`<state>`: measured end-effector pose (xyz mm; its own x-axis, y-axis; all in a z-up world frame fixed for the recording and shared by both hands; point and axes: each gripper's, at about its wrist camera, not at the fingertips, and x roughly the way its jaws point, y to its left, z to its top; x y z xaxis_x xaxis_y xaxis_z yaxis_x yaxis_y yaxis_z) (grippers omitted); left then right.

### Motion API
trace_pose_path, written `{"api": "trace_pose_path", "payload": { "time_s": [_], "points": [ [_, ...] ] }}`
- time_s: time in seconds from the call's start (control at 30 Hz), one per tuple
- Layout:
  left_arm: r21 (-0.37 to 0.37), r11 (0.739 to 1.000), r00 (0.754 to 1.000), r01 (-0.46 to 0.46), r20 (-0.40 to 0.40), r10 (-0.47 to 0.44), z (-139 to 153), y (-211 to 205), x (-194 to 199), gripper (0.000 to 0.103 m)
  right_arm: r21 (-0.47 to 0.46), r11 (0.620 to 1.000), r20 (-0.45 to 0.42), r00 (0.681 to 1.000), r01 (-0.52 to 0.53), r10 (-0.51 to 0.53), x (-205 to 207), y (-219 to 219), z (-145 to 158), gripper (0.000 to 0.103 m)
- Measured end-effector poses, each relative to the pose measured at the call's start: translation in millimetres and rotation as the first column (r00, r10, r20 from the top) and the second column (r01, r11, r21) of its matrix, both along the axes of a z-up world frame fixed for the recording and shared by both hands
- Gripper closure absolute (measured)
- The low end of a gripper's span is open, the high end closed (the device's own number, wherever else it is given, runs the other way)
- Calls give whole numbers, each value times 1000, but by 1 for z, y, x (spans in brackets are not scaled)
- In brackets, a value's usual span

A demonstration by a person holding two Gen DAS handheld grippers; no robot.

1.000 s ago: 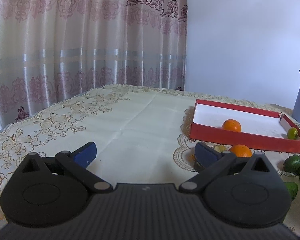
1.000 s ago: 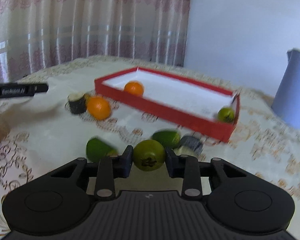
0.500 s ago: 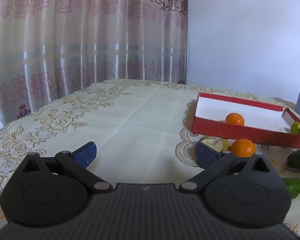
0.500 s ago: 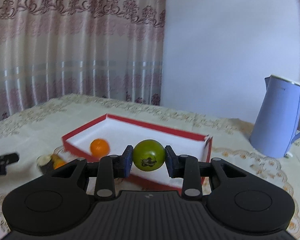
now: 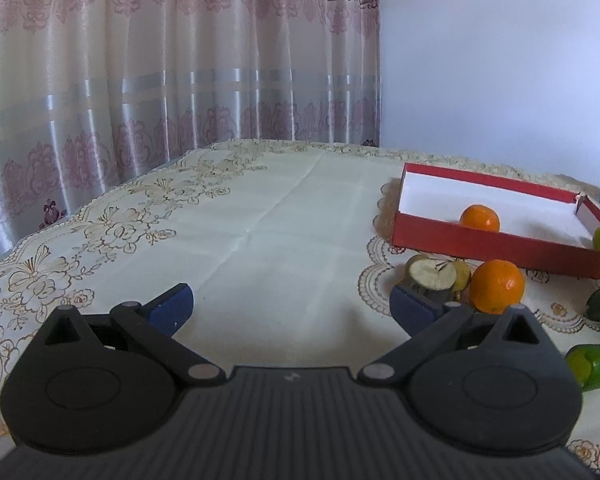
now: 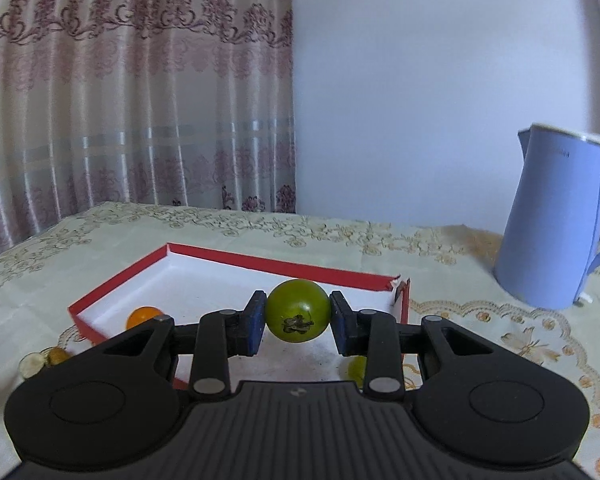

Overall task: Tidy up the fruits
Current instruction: 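Carry the green fruit into the red tray and open the right gripper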

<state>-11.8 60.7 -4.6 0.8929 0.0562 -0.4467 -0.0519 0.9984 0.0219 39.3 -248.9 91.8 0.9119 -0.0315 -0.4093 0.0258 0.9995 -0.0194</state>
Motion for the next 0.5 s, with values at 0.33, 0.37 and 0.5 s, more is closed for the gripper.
{"api": "trace_pose_path", "payload": {
  "time_s": [0.33, 0.37, 0.5],
  "points": [
    [34, 999, 1000, -3, -18, 4, -1, -5, 4, 0, 52, 998, -62, 997, 40, -37, 34, -16, -21, 70],
    [37, 999, 1000, -3, -19, 4, -1, -5, 4, 0, 56, 998, -64, 997, 42, -39, 37, -17, -22, 70],
    [43, 999, 1000, -5, -27, 6, -2, -6, 5, 0, 67, 996, -62, 997, 50, -46, 40, -21, -26, 70]
  ]
}}
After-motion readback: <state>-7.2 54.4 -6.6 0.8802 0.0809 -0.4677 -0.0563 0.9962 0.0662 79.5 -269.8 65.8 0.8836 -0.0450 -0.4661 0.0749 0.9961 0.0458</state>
